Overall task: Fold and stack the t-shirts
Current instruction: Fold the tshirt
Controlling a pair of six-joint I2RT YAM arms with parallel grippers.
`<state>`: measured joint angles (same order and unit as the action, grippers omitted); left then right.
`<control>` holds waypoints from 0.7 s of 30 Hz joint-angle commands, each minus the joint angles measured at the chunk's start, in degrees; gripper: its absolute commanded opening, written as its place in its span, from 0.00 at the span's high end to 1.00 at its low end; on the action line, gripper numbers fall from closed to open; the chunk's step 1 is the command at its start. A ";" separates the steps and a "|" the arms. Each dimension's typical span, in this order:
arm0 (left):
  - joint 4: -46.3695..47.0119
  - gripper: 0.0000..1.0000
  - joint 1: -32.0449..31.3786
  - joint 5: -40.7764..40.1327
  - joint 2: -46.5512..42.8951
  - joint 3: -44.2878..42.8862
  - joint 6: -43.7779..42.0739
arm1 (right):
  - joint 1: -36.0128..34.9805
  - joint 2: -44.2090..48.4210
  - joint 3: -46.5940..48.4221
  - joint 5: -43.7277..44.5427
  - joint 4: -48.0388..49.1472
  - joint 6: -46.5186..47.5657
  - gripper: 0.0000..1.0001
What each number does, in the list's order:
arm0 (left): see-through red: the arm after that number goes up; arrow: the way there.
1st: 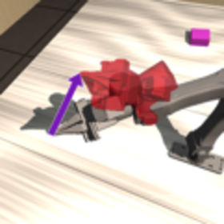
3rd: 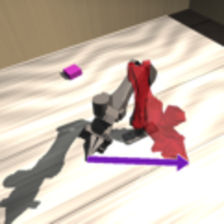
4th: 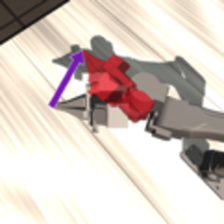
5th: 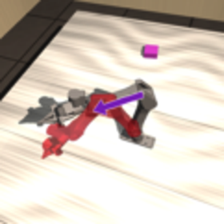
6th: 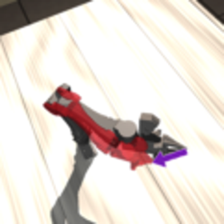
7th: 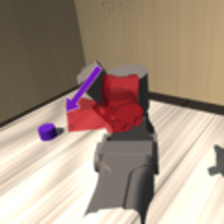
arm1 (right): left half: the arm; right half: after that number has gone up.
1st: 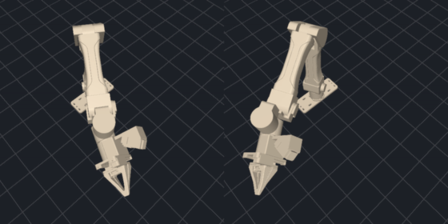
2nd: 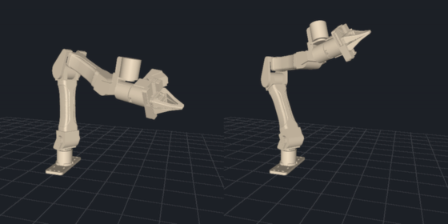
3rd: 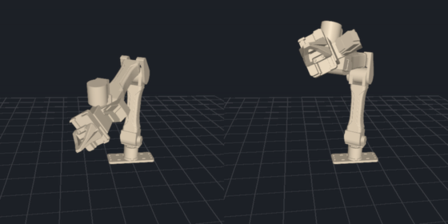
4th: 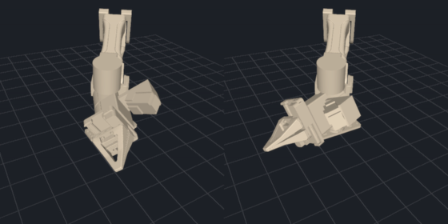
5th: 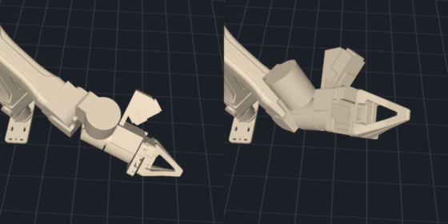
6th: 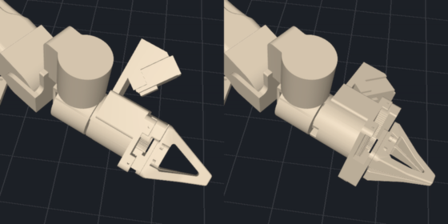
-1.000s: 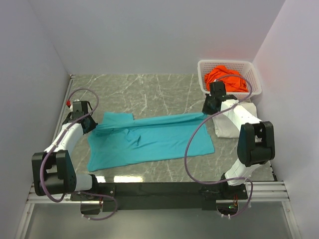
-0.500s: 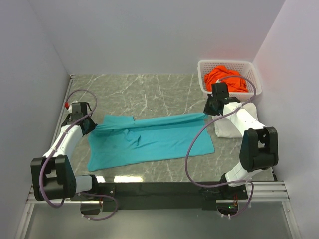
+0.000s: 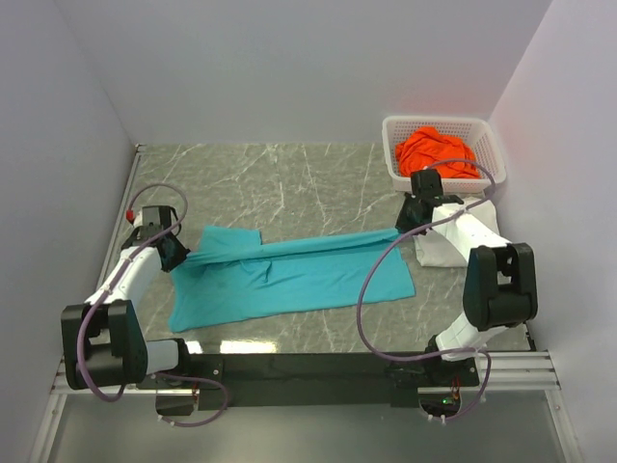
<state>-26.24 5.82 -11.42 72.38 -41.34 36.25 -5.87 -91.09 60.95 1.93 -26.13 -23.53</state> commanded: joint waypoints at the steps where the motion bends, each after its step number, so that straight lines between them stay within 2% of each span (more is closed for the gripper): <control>1: -1.18 0.99 0.33 -1.85 0.57 0.47 1.81 | 0.86 -1.72 -0.83 0.09 1.08 -1.17 1.00; 9: -2.06 0.99 0.33 -2.38 3.38 0.56 2.68 | 0.95 -5.85 -1.10 -0.70 0.20 -1.26 1.00; 12: -1.97 0.96 0.42 -1.85 4.17 0.56 2.86 | 0.95 -7.08 -1.09 -1.06 0.29 -0.99 1.00; 13: -1.97 0.91 0.42 -1.68 4.09 0.65 2.69 | 0.95 -7.17 -0.92 -0.88 0.29 -0.99 0.98; 16: -2.06 0.75 0.42 -1.41 2.43 0.56 2.60 | 0.86 -6.47 -0.48 -1.06 -0.15 -0.64 0.81; 17: -2.15 0.69 0.42 -1.24 1.63 0.56 2.60 | 0.95 -6.12 -0.31 -1.06 -1.02 -0.55 0.72; 18: -2.50 0.63 0.42 -0.97 0.93 0.39 2.42 | 0.86 -5.60 0.04 -1.06 -1.38 -0.38 0.70; 19: -2.67 0.50 0.42 -0.10 -1.08 0.39 2.25 | 0.77 -4.11 0.14 -0.97 -1.99 -0.29 0.67; 21: -2.94 0.36 0.33 0.69 -3.29 -0.14 1.72 | 0.25 -2.09 -0.04 -0.44 -2.70 -0.38 0.61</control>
<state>-28.86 5.93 -11.62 73.80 -40.71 38.20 -5.58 -97.62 59.86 0.58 -27.33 -24.21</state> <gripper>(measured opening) 0.594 0.370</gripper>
